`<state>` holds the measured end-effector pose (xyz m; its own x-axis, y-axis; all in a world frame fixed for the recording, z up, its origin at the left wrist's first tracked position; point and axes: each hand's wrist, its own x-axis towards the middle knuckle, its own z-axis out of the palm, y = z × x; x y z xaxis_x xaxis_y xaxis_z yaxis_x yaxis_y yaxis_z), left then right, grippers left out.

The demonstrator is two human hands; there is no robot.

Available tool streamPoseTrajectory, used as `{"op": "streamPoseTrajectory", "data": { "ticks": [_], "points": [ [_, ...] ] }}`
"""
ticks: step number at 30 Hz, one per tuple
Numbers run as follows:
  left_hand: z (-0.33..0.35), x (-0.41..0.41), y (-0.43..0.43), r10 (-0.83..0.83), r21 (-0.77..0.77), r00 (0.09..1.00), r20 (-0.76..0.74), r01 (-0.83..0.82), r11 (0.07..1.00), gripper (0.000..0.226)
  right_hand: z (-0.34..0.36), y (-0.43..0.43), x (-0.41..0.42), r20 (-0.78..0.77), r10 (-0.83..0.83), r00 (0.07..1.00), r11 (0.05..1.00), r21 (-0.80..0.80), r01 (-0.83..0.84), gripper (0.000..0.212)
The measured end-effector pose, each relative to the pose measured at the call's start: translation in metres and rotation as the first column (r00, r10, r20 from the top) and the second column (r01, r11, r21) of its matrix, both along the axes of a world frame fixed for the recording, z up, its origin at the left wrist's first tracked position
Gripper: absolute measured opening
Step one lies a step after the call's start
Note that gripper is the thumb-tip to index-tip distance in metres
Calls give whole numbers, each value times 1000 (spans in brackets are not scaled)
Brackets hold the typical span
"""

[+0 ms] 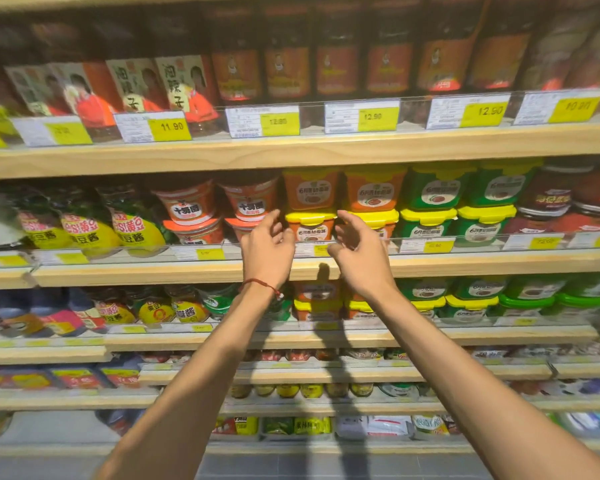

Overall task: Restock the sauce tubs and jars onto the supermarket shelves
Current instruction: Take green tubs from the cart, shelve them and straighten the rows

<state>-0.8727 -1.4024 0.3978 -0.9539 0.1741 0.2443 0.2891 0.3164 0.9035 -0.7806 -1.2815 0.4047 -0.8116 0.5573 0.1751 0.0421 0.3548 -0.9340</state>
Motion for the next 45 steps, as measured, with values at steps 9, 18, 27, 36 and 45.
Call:
{"op": "streamPoseTrajectory", "data": {
  "ticks": [9,18,27,36,45],
  "points": [
    [6,-31,-3,-165,-303,984,-69,137,943,41,13,-23,-36,181,-117,977,988,118,97,81],
    [8,-36,6,-84,-155,996,-21,80,985,42,20,-14,-53,258,-160,953,984,117,133,61],
    [4,-38,2,-56,-53,998,27,58,997,59,16,-12,-39,169,-161,972,983,112,144,62],
    [5,-32,0,-57,-53,998,-15,56,997,63,12,-7,-29,21,-259,966,965,39,258,48],
    [2,-37,2,-49,-74,998,-50,46,996,61,1,-5,-37,-43,-345,938,938,5,346,43]
  ]
}}
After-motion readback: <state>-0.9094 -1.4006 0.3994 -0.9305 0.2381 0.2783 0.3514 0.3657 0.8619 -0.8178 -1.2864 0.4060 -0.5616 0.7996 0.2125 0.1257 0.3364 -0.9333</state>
